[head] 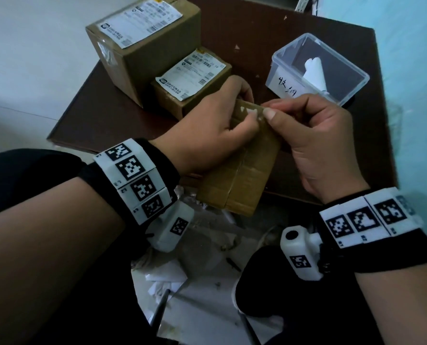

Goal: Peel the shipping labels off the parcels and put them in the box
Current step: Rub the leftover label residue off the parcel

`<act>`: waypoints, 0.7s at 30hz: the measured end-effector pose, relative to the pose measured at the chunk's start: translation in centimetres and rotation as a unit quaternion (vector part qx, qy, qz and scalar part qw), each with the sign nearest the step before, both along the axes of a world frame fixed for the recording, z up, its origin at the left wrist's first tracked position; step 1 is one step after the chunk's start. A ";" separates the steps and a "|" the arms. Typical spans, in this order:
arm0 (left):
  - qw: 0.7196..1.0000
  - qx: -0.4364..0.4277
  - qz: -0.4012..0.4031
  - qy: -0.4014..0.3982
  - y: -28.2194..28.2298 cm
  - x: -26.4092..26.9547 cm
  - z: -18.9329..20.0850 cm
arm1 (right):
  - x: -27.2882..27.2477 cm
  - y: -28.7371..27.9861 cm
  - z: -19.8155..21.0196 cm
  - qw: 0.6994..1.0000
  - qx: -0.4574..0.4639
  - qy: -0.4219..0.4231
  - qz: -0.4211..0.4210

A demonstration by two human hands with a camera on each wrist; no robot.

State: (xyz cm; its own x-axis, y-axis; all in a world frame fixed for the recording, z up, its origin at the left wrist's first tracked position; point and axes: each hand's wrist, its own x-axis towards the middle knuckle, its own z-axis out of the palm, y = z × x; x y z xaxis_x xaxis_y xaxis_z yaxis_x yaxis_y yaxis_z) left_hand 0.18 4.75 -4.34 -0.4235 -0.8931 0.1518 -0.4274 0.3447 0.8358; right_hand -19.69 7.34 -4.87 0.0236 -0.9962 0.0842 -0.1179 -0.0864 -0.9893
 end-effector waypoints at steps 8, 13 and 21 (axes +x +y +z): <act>1.000 -0.008 0.006 0.002 -0.2 0.0 -0.1 | -0.2 -0.2 0.3 0.999 0.026 -0.019 0.008; 1.000 -0.005 -0.009 -0.010 -0.2 0.1 0.0 | 0.1 0.0 0.0 1.000 -0.004 -0.006 0.002; 1.000 -0.016 0.009 0.004 -0.3 0.0 -0.2 | 0.0 -0.1 0.3 0.999 0.024 -0.033 0.008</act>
State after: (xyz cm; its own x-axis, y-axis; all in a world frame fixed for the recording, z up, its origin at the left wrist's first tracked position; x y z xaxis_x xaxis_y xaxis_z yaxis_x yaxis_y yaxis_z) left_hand 0.22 4.49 -4.53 -0.4065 -0.8949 0.1843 -0.4263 0.3641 0.8281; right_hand -19.69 7.26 -4.56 0.0358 -0.9986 0.0391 -0.0510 -0.0409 -0.9979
